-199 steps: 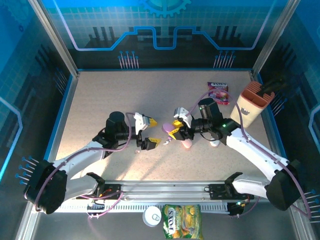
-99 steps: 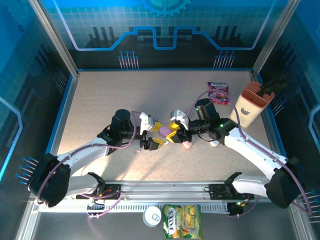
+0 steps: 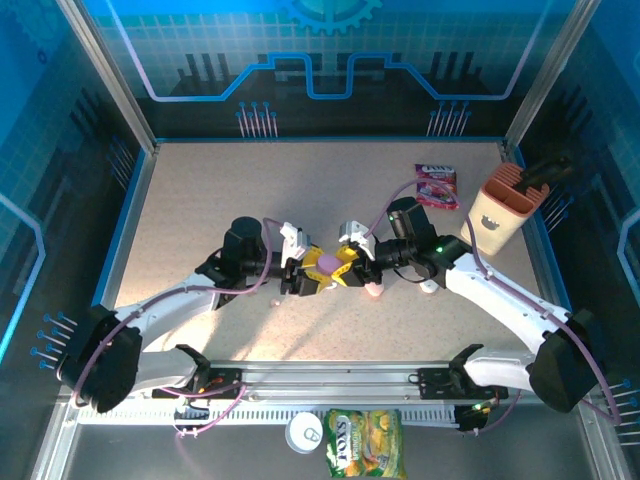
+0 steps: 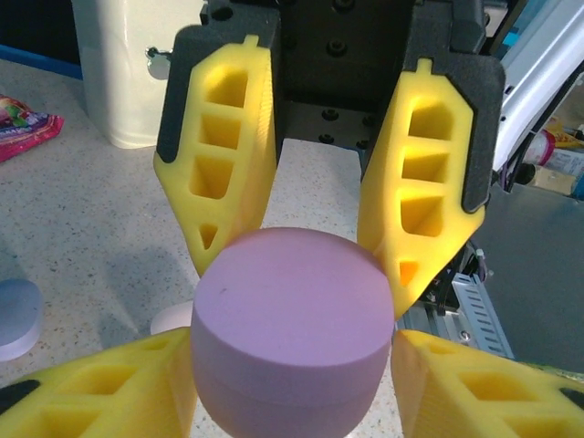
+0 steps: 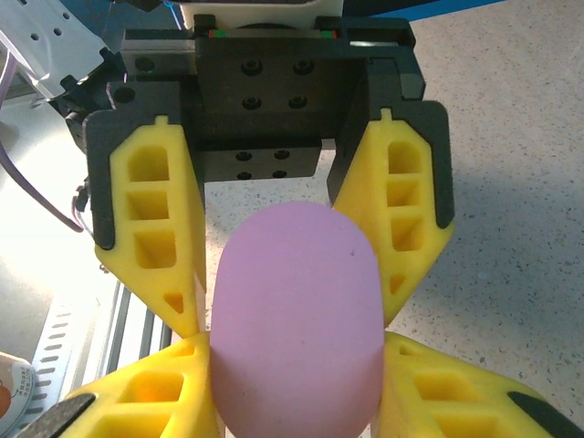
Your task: Insert wireless bluetooth earbuds into charging case
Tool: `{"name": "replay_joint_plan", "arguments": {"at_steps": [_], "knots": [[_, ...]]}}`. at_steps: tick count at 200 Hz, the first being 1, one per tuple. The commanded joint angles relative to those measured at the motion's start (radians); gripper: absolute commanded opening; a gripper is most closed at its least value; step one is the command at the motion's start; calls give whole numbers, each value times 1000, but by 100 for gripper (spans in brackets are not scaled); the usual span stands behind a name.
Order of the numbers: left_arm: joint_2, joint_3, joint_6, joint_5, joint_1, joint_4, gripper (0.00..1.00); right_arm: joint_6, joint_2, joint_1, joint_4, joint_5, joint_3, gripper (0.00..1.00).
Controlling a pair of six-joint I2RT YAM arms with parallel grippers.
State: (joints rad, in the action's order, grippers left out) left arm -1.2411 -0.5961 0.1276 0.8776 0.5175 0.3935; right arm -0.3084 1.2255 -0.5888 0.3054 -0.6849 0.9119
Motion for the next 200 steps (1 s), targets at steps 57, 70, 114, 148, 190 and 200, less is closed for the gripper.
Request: {"name": "replay_joint_plan", "arguments": {"at_steps": [57, 70, 114, 148, 190, 200], "knots": [[-6, -25, 24, 54, 10, 19, 37, -12, -10, -6, -19, -4, 1, 39], [-4, -22, 43, 56, 9, 13, 37, -7, -17, -4, -26, 4, -3, 46], [0, 2, 91, 47, 9, 30, 37, 92, -46, 29, -124, 4, -27, 62], [-2, 7, 102, 46, 9, 30, 37, 124, -53, 44, -149, 32, -53, 66], [4, 15, 111, 43, 9, 33, 37, 186, -72, 76, -201, 87, -67, 66], [2, 16, 114, 41, 9, 37, 37, 201, -73, 82, -209, 93, -65, 66]]}}
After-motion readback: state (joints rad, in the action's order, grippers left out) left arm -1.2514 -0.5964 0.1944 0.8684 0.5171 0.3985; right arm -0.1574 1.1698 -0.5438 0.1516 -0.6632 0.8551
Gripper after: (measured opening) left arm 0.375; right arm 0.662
